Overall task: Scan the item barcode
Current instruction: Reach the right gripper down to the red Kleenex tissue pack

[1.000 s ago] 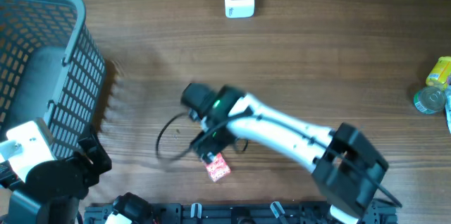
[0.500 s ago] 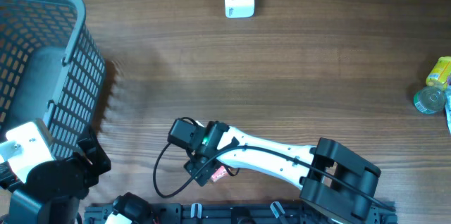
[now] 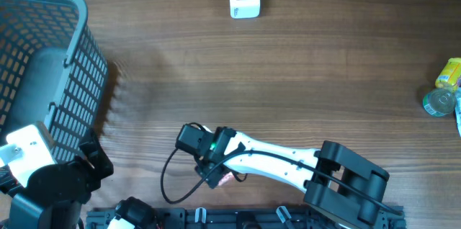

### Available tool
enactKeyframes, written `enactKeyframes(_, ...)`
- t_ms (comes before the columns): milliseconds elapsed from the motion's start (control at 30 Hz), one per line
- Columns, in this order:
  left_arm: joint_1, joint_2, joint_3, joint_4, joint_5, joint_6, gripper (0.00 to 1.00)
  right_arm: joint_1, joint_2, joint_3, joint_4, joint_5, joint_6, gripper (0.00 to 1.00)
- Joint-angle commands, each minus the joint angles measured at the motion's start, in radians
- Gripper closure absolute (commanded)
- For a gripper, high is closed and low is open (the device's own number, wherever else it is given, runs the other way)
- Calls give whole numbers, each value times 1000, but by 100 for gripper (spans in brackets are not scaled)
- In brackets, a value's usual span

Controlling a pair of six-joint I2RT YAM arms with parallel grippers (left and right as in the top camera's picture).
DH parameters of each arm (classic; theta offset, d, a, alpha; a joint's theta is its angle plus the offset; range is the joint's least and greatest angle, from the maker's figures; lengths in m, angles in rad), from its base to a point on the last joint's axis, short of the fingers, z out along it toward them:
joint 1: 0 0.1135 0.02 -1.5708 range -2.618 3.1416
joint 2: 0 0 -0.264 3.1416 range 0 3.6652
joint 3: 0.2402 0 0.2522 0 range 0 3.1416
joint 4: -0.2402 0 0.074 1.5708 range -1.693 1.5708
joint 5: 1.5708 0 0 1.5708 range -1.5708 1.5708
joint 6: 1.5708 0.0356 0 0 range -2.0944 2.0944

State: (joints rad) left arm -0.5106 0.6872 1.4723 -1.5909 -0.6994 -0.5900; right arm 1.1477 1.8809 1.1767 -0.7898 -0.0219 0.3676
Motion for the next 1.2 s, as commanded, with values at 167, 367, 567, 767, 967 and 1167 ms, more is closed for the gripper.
enactKeyframes(167, -2, -1, -3, -1, -20, -21, 0, -10, -5, -6, 55, 74, 0, 46)
enactKeyframes(367, -2, -1, -3, 0, -11, -29, 0, -128, -5, -6, 105, 182, 97, 51)
enactKeyframes(567, -2, -1, -3, 0, -5, -48, 0, -341, -5, -6, 155, 126, 388, 52)
enactKeyframes(767, -2, -1, -3, 0, 7, -63, 0, -457, -5, -6, 195, 126, 788, 0)
enactKeyframes(967, -2, -1, -3, -1, 6, -81, 0, -468, -7, -1, 402, 64, 503, 0)
enactKeyframes(1167, -2, -1, -3, -1, 7, -81, 0, -476, -42, 77, 218, 12, -50, 0)
